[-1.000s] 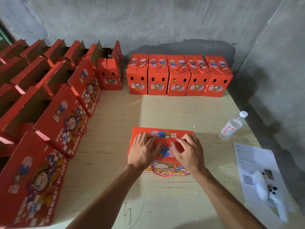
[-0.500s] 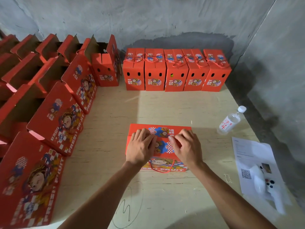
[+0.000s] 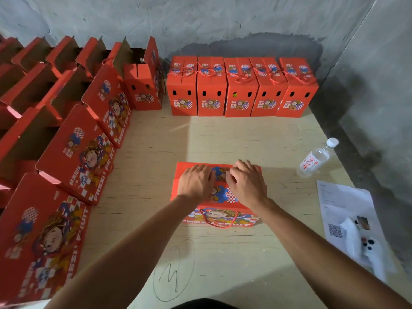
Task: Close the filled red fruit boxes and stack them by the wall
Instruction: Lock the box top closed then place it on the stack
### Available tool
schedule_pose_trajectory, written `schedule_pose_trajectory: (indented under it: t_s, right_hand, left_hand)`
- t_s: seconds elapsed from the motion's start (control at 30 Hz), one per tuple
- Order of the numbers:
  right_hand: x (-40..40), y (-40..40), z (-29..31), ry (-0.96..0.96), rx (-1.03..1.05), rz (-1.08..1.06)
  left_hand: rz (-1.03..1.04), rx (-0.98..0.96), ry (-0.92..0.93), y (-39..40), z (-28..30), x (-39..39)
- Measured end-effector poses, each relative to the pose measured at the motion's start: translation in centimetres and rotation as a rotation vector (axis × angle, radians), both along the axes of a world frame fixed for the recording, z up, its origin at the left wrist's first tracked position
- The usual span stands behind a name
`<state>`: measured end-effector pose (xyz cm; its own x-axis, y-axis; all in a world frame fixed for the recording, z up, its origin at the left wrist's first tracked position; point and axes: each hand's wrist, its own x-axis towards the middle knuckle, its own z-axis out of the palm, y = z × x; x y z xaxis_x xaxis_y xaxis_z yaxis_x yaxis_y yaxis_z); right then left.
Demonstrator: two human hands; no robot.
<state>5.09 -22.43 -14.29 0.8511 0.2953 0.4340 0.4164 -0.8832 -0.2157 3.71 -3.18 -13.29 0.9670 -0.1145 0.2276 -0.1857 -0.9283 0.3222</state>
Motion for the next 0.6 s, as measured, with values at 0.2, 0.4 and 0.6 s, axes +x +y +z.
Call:
schedule_pose_trajectory:
  t_s: [0.2, 0.4, 0.6]
  right_hand:
    - [1.0, 0.2, -0.4, 0.267, -0.155, 0.002]
    - [1.7, 0.5, 0.9, 0.392, -0.272, 0.046]
    - [2.5, 0.8, 1.3, 0.416, -0.338, 0.072]
  left_hand:
    - [-0.132, 0.175, 0.182, 0.0, 0.1, 1.0]
    - [-0.085, 0.286, 0.224, -0.7, 0.4, 1.5]
    - [-0.080, 0.289, 0.309, -0.3, 0.5, 4.0]
